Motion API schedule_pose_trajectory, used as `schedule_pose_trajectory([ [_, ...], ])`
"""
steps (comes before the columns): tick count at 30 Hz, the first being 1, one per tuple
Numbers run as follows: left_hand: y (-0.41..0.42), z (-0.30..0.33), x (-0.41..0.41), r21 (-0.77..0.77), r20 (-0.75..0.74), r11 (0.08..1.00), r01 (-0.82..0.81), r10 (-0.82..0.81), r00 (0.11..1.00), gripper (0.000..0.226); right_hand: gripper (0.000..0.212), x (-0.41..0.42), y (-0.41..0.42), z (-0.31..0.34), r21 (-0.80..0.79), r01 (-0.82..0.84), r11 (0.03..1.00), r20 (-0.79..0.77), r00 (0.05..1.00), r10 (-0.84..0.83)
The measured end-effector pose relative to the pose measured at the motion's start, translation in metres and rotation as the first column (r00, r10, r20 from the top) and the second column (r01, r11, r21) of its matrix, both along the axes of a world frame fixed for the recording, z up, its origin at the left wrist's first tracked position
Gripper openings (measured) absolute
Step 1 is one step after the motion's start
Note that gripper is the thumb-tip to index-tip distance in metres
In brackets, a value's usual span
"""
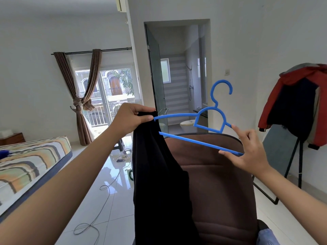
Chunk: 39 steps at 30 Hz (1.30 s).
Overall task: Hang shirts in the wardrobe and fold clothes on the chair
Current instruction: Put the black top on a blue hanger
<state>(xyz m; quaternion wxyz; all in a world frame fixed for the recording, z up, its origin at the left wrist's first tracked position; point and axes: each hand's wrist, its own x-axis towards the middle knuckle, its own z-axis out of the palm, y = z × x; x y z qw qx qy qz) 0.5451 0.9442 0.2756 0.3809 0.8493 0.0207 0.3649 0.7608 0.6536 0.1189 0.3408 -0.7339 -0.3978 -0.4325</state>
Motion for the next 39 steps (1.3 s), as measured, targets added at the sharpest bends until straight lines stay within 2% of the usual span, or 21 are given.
schedule_pose_trajectory([
  [3,-0.003,0.001,0.0,-0.036,0.04,0.999,0.037,-0.036,0.999,0.031,0.091,0.004,-0.003,0.003,-0.006,-0.006,1.0,-0.014,1.0,0.006],
  [11,-0.013,0.007,-0.003,-0.006,0.099,0.997,0.079,-0.078,0.992,0.033,0.094,0.009,-0.005,0.003,-0.006,-0.036,0.999,-0.044,0.998,0.036],
  [24,-0.022,0.007,-0.001,0.167,-0.004,0.986,-0.015,0.016,1.0,0.032,0.093,-0.017,0.016,0.002,-0.014,-0.037,0.999,-0.012,0.999,0.036],
  [30,-0.035,0.0,0.004,0.203,-0.073,0.979,-0.003,0.018,0.997,0.027,0.091,-0.038,0.035,0.008,-0.037,-0.047,0.998,0.073,0.996,0.049],
  [33,-0.036,-0.002,0.006,0.205,-0.085,0.979,0.011,0.006,0.996,0.028,0.091,-0.047,0.044,0.007,-0.045,-0.058,0.997,0.063,0.996,0.061],
  [39,-0.034,0.005,-0.001,0.307,-0.137,0.95,0.047,-0.004,0.991,0.036,0.09,-0.059,0.055,0.009,-0.018,-0.062,0.998,0.056,0.996,0.063],
])
